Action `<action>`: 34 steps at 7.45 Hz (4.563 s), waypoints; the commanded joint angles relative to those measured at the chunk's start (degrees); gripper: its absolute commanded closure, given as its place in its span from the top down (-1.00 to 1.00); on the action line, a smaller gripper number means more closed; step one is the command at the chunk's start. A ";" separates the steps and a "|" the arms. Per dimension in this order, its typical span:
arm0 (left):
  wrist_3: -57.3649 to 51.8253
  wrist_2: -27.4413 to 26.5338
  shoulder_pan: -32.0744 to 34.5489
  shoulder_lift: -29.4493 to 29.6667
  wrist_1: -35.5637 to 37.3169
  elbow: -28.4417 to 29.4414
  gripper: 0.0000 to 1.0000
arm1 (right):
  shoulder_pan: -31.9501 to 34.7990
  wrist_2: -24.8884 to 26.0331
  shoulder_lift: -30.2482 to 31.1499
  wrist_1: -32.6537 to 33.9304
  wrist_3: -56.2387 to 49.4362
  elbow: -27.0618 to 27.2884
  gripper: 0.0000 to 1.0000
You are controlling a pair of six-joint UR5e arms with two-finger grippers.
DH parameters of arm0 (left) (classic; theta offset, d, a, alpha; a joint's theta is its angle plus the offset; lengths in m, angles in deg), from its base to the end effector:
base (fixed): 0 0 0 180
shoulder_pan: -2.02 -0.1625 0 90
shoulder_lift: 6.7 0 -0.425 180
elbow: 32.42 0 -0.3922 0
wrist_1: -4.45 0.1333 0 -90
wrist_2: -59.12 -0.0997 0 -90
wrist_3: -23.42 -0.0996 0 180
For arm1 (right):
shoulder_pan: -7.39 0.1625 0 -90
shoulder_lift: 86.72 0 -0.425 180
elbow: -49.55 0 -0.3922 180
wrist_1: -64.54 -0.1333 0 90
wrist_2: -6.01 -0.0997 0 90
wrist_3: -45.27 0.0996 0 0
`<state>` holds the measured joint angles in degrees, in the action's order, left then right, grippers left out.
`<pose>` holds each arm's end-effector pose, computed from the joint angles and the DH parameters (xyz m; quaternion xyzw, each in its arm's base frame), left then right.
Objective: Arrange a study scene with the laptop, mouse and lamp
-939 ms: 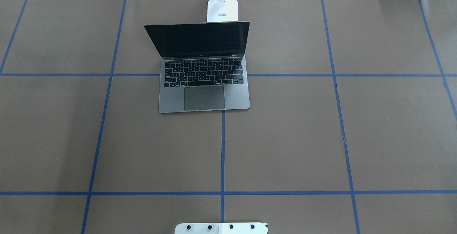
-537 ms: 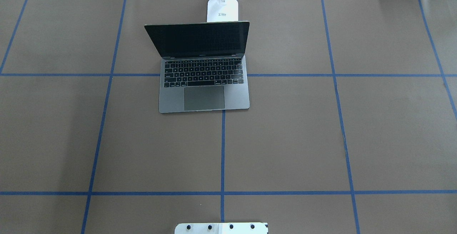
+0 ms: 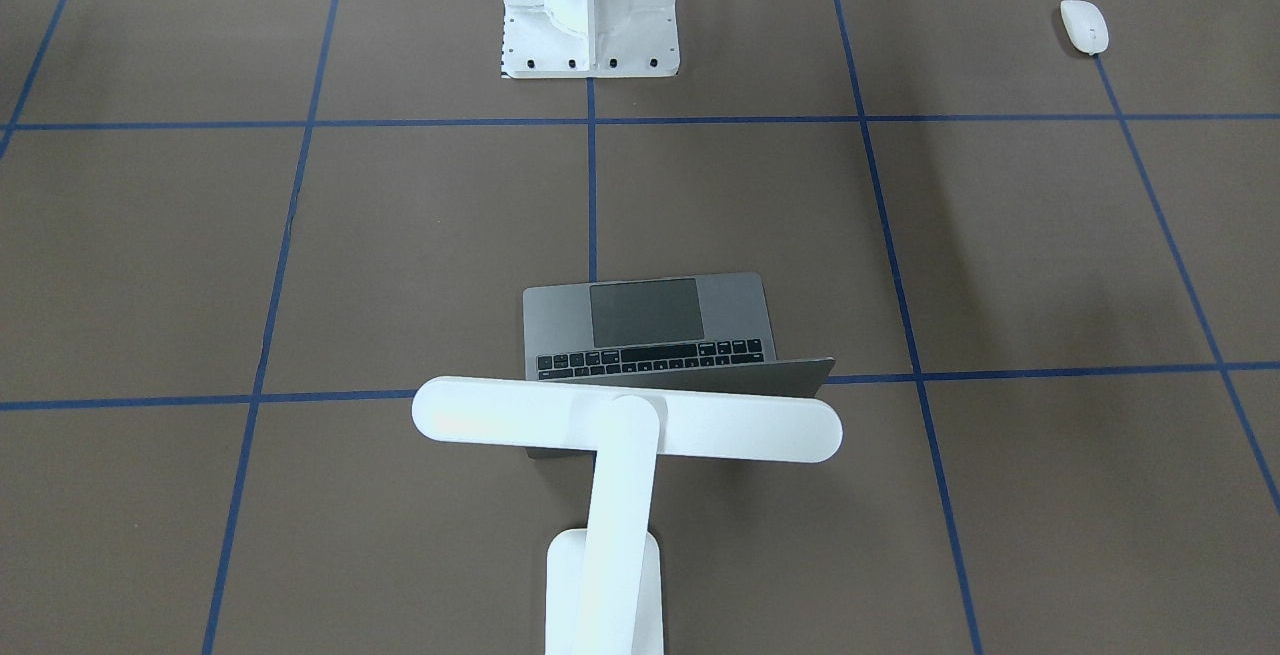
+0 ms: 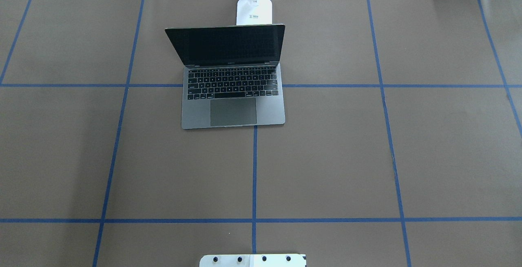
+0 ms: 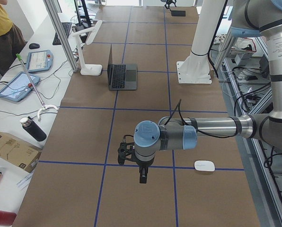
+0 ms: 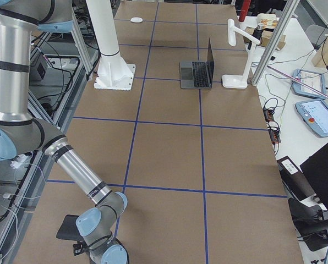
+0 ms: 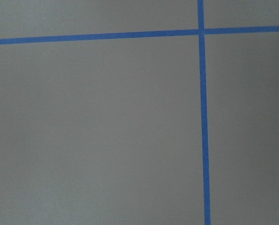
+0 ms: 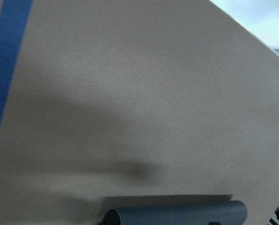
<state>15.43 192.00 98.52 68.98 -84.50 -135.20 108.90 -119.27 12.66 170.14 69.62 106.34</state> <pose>-0.1085 -0.3734 0.6623 0.0252 0.3652 0.0038 0.9306 0.1147 -0.1837 0.9748 -0.4901 -0.2113 0.3966 0.7469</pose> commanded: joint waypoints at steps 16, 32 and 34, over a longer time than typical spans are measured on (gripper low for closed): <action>0.00 0.80 0.36 -0.27 0.09 -0.24 1.00 | 0.09 -5.50 -0.14 8.43 -1.58 9.18 -1.00; 3.16 0.80 0.18 -0.09 0.27 0.82 1.00 | -29.06 -14.73 -27.89 16.12 54.45 49.90 -1.00; 3.16 0.80 0.18 -0.09 0.27 1.08 1.00 | -37.92 -14.12 -32.12 15.77 67.52 52.97 -1.00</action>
<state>18.57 192.81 98.70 68.88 -84.24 -134.31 76.82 -133.86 -16.44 186.16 128.66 157.37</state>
